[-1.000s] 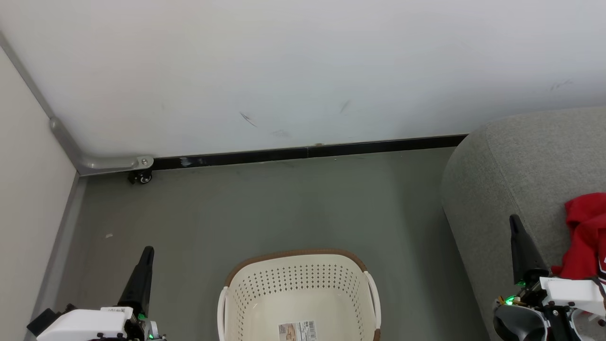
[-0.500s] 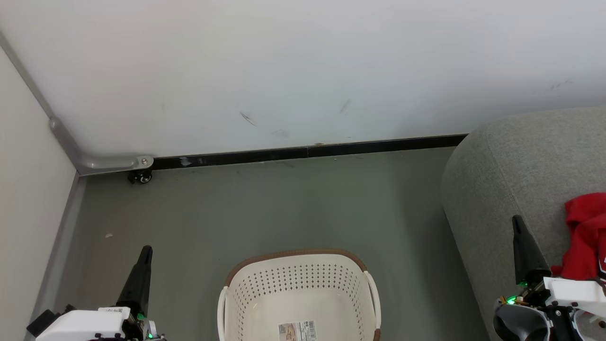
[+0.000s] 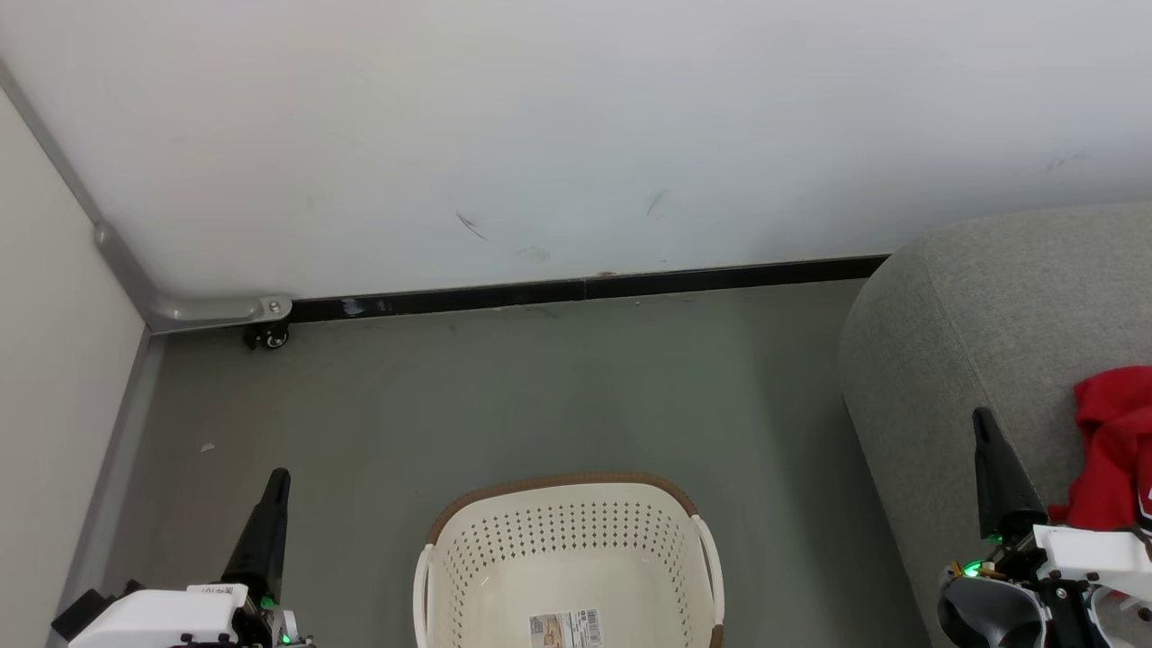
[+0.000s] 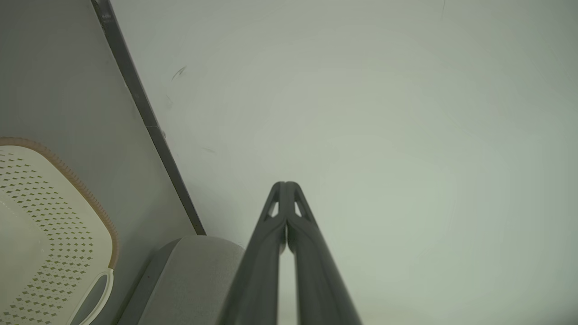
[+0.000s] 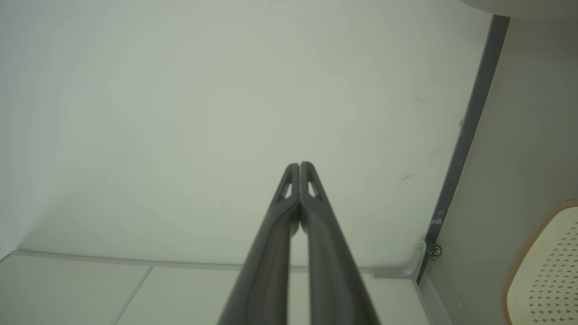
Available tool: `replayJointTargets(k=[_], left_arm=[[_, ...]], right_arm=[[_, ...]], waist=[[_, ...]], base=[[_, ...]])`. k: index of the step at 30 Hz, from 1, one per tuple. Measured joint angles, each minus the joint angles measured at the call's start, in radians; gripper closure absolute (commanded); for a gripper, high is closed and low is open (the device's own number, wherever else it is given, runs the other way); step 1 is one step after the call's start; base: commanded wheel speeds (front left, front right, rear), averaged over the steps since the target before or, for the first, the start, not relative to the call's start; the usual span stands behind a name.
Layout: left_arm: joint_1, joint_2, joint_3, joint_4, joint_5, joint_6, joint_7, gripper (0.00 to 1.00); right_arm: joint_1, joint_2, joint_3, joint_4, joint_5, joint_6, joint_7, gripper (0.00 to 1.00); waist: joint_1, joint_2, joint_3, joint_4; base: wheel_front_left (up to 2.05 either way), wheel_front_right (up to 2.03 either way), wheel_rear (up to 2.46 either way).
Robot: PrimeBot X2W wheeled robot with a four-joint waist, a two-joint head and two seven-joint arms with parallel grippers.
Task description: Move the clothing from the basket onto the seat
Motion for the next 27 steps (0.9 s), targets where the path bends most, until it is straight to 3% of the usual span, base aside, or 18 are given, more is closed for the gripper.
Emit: replayJointTargets(k=[27], left_arm=[[-0.001,0.000,0.001,0.007,0.000,-0.001,0.000,1.00]], right_arm=[[-0.009,0.000,-0.003,0.002,0.000,0.000,0.001,1.00]], waist=[[-0.0001,0.0000,0.000,0.000]], base=[[0.00,0.00,0.00]])
